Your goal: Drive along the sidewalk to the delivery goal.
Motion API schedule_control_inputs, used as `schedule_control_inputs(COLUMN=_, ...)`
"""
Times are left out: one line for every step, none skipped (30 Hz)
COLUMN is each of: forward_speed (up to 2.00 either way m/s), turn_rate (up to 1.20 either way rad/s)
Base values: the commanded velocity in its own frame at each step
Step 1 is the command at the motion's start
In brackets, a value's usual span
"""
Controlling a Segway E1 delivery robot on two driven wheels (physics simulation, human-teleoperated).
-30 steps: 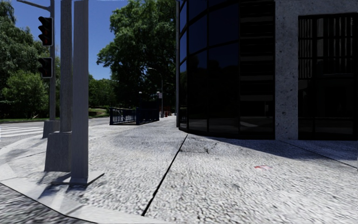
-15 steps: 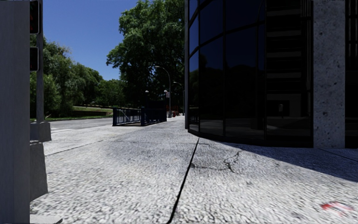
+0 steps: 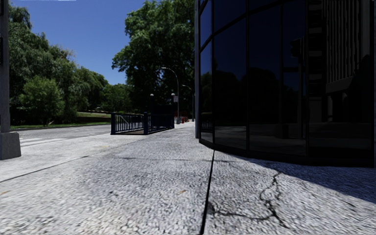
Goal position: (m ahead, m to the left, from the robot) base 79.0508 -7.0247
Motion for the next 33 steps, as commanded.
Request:
schedule_control_inputs(forward_speed=2.0, turn_rate=0.32)
schedule_control_inputs(forward_speed=2.0, turn_rate=0.36)
schedule_control_inputs(forward_speed=2.0, turn_rate=0.37)
schedule_control_inputs(forward_speed=2.0, turn_rate=0.38)
schedule_control_inputs(forward_speed=2.0, turn_rate=0.38)
schedule_control_inputs(forward_speed=2.0, turn_rate=0.38)
schedule_control_inputs(forward_speed=2.0, turn_rate=0.38)
schedule_control_inputs(forward_speed=2.0, turn_rate=0.38)
schedule_control_inputs(forward_speed=2.0, turn_rate=0.38)
schedule_control_inputs(forward_speed=2.0, turn_rate=0.38)
schedule_control_inputs(forward_speed=2.0, turn_rate=0.38)
schedule_control_inputs(forward_speed=2.0, turn_rate=0.38)
schedule_control_inputs(forward_speed=2.0, turn_rate=0.38)
schedule_control_inputs(forward_speed=2.0, turn_rate=0.38)
schedule_control_inputs(forward_speed=2.0, turn_rate=0.26)
schedule_control_inputs(forward_speed=2.0, turn_rate=0.1)
schedule_control_inputs(forward_speed=2.0, turn_rate=0.0)
schedule_control_inputs(forward_speed=2.0, turn_rate=0.0)
schedule_control_inputs(forward_speed=2.0, turn_rate=0.0)
schedule_control_inputs(forward_speed=2.0, turn_rate=0.0)
schedule_control_inputs(forward_speed=2.0, turn_rate=0.0)
schedule_control_inputs(forward_speed=2.0, turn_rate=0.0)
schedule_control_inputs(forward_speed=2.0, turn_rate=0.0)
schedule_control_inputs(forward_speed=2.0, turn_rate=0.0)
schedule_control_inputs(forward_speed=2.0, turn_rate=0.0)
schedule_control_inputs(forward_speed=2.0, turn_rate=0.0)
schedule_control_inputs(forward_speed=2.0, turn_rate=0.0)
schedule_control_inputs(forward_speed=2.0, turn_rate=0.0)
schedule_control_inputs(forward_speed=2.0, turn_rate=0.0)
schedule_control_inputs(forward_speed=2.0, turn_rate=0.0)
schedule_control_inputs(forward_speed=2.0, turn_rate=0.0)
schedule_control_inputs(forward_speed=2.0, turn_rate=0.0)
schedule_control_inputs(forward_speed=2.0, turn_rate=0.0)
